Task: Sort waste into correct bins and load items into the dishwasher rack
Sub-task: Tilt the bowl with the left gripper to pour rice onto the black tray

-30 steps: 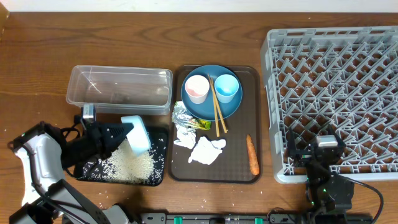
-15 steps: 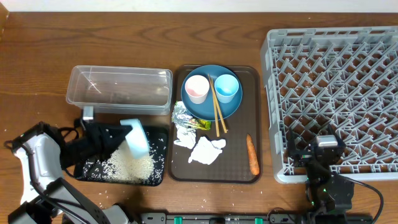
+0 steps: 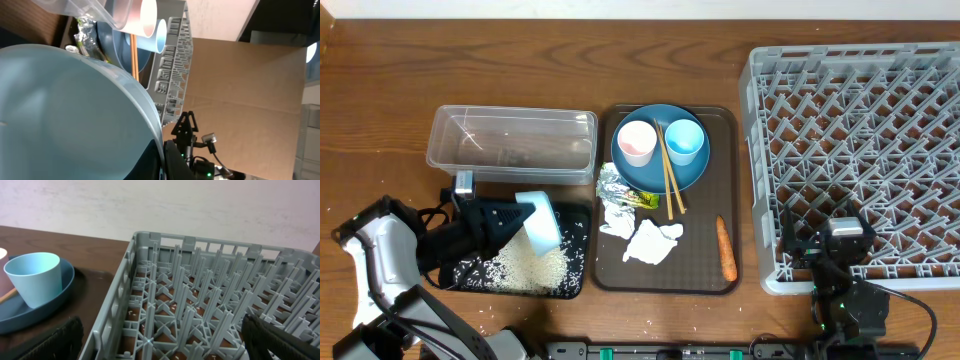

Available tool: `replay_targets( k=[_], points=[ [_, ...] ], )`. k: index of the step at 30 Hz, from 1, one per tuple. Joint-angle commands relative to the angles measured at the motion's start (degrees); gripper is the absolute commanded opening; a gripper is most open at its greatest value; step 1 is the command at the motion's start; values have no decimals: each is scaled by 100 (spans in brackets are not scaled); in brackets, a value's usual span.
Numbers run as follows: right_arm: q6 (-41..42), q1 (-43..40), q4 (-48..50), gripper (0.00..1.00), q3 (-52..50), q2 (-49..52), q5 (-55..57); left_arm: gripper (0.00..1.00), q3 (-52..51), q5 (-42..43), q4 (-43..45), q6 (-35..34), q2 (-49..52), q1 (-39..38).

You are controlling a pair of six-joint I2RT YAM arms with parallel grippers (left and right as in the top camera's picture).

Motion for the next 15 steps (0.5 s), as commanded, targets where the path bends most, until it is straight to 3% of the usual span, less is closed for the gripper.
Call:
replay_targets(
  k=[1, 8, 11, 15],
  points=[
    [-35, -63, -24, 99, -4, -2, 57, 6, 20, -61, -20, 264, -22, 15],
    [-35, -63, -24, 99, -4, -2, 57, 6, 190, -109, -17, 9, -372, 15],
    [-35, -63, -24, 99, -4, -2, 57, 6, 350, -614, 155, -643, -640, 13],
    [-35, -63, -24, 99, -4, -2, 57, 6, 400, -2079, 667, -2024, -1165, 13]
  ],
)
